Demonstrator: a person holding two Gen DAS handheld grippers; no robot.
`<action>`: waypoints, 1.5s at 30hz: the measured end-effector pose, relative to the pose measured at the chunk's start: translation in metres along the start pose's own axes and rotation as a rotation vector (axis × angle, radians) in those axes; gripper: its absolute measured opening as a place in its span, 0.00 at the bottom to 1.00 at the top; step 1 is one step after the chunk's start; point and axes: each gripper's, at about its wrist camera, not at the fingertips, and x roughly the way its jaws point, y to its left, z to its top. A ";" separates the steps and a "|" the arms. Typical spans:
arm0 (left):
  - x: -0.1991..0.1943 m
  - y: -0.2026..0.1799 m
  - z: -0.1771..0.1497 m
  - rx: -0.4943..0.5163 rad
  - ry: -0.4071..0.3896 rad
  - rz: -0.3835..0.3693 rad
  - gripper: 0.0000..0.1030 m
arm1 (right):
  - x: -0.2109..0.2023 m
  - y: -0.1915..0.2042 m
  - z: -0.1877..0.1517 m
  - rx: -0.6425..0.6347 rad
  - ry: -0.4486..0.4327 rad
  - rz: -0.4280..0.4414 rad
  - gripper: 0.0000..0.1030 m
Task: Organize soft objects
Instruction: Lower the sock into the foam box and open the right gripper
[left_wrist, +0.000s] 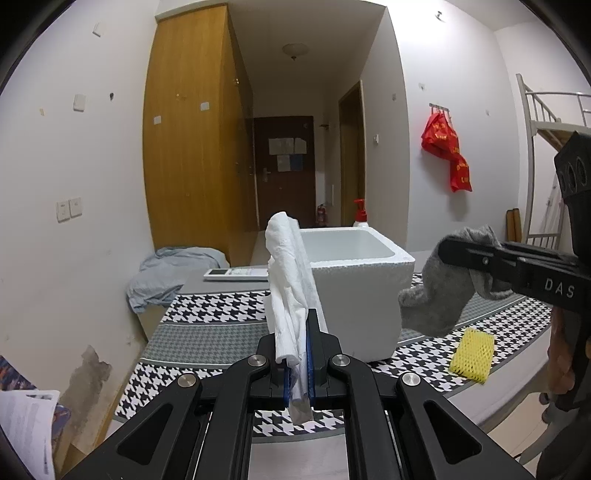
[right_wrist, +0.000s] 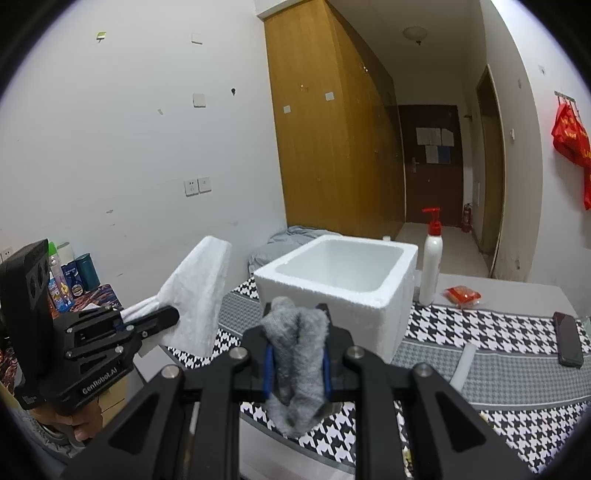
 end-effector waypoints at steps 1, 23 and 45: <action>0.000 0.000 0.001 0.000 -0.003 -0.006 0.06 | 0.000 0.001 0.003 -0.002 -0.002 -0.005 0.23; 0.024 0.032 0.009 -0.022 0.015 -0.026 0.06 | 0.034 0.014 0.072 -0.078 -0.047 -0.062 0.23; 0.045 0.054 0.025 -0.027 0.021 -0.032 0.06 | 0.093 -0.006 0.097 -0.046 0.053 -0.083 0.23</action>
